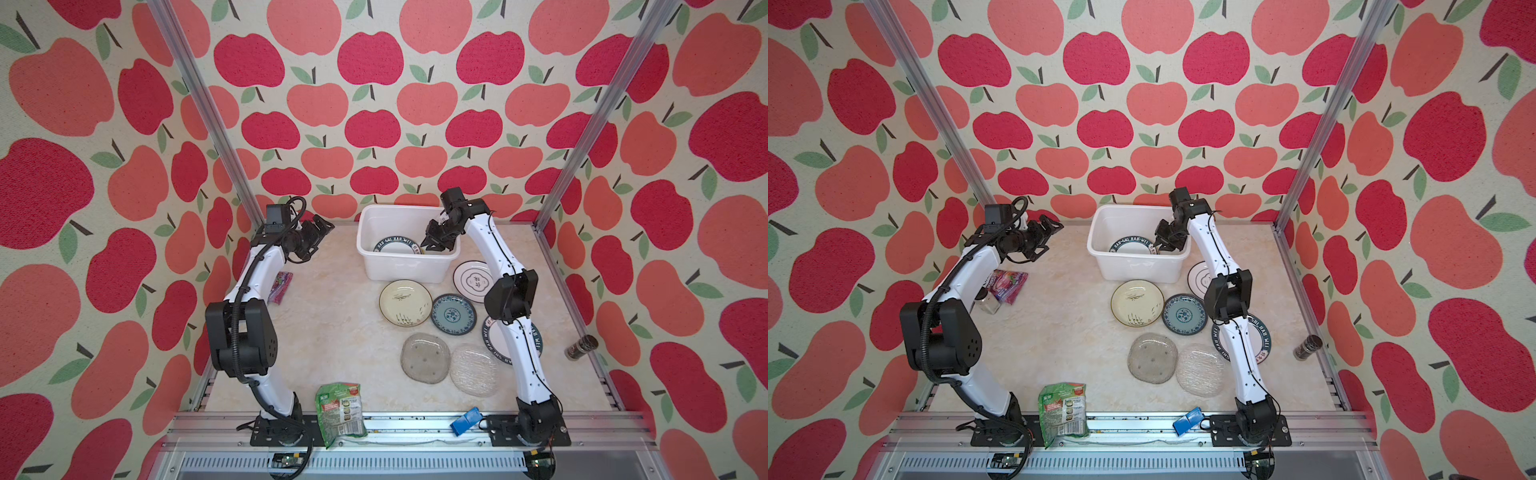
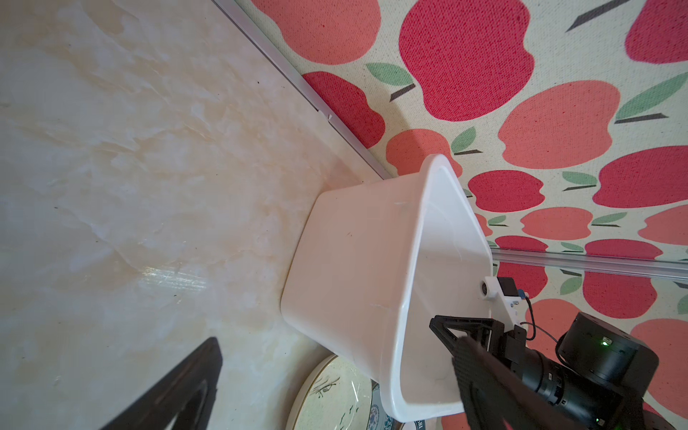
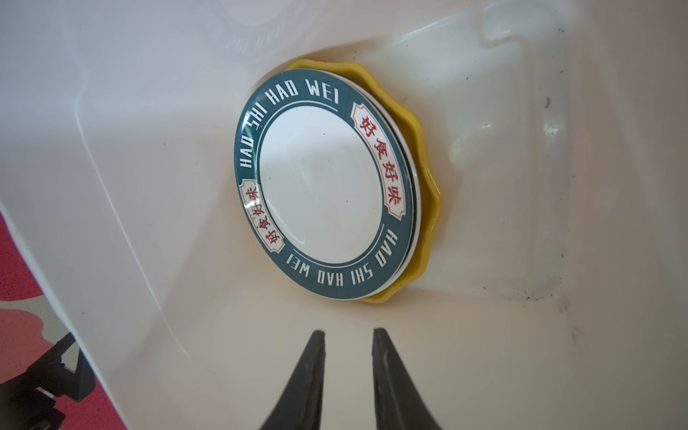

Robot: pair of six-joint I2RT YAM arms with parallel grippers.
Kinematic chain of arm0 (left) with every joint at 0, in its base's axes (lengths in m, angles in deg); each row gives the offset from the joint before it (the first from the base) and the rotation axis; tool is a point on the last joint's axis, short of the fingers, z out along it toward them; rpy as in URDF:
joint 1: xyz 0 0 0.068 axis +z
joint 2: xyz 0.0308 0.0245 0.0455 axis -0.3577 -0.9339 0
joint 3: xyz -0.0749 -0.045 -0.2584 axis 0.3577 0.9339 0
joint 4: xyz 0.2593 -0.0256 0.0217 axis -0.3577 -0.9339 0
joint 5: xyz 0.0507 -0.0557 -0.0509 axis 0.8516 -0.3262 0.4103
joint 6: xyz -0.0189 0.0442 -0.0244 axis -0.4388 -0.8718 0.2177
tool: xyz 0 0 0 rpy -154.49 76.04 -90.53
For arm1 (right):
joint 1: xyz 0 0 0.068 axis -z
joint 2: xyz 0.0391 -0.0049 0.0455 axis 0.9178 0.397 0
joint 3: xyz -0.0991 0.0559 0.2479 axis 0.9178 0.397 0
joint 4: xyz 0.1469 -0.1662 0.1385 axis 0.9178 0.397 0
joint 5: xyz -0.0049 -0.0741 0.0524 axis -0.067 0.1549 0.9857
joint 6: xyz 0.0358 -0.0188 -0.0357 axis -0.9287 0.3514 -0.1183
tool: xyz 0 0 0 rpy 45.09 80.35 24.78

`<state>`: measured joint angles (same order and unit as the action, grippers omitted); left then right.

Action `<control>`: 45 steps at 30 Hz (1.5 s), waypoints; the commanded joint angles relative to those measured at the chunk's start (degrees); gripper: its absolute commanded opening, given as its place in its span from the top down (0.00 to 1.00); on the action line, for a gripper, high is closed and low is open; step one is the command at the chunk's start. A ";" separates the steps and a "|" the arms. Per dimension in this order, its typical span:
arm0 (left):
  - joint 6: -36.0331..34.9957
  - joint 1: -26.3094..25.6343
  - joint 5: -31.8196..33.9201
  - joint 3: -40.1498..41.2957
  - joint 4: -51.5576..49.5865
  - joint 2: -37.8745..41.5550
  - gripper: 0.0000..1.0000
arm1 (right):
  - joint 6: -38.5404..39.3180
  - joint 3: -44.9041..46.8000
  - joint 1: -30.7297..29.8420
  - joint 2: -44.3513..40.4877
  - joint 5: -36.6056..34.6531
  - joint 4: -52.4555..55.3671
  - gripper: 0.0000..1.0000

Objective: Place the plates into the plastic bin on the countertop
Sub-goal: Place the plate in the plastic bin, then pick up the plate from the top-right of the table.

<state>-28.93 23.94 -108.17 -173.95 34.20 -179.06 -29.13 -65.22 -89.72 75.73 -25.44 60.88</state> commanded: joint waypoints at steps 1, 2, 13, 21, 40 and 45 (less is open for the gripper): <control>-1.58 0.25 0.39 -3.76 -3.46 -2.52 0.01 | -1.28 -1.19 1.69 -0.33 0.20 2.25 0.74; -1.56 0.27 0.18 -4.62 -4.19 -3.16 0.01 | -1.40 -1.29 2.22 -0.72 0.59 1.56 0.75; -3.52 -1.77 4.75 -8.39 -12.05 -1.93 0.01 | -4.51 -3.63 7.50 -8.21 8.82 -13.78 0.67; -4.29 -3.03 8.71 8.58 -2.74 10.89 0.01 | 6.02 2.64 8.52 -21.21 2.49 -12.93 0.67; -10.43 -10.25 7.19 26.11 8.15 18.48 0.01 | 10.30 73.10 9.42 -65.56 -9.34 -38.31 0.63; -11.79 -12.86 7.40 27.19 9.89 19.35 0.01 | 9.24 85.46 10.60 -72.96 -8.95 -38.42 0.64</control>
<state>-38.81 11.79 -99.74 -147.78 41.76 -161.14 -19.82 15.45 -79.69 5.17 -33.24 23.90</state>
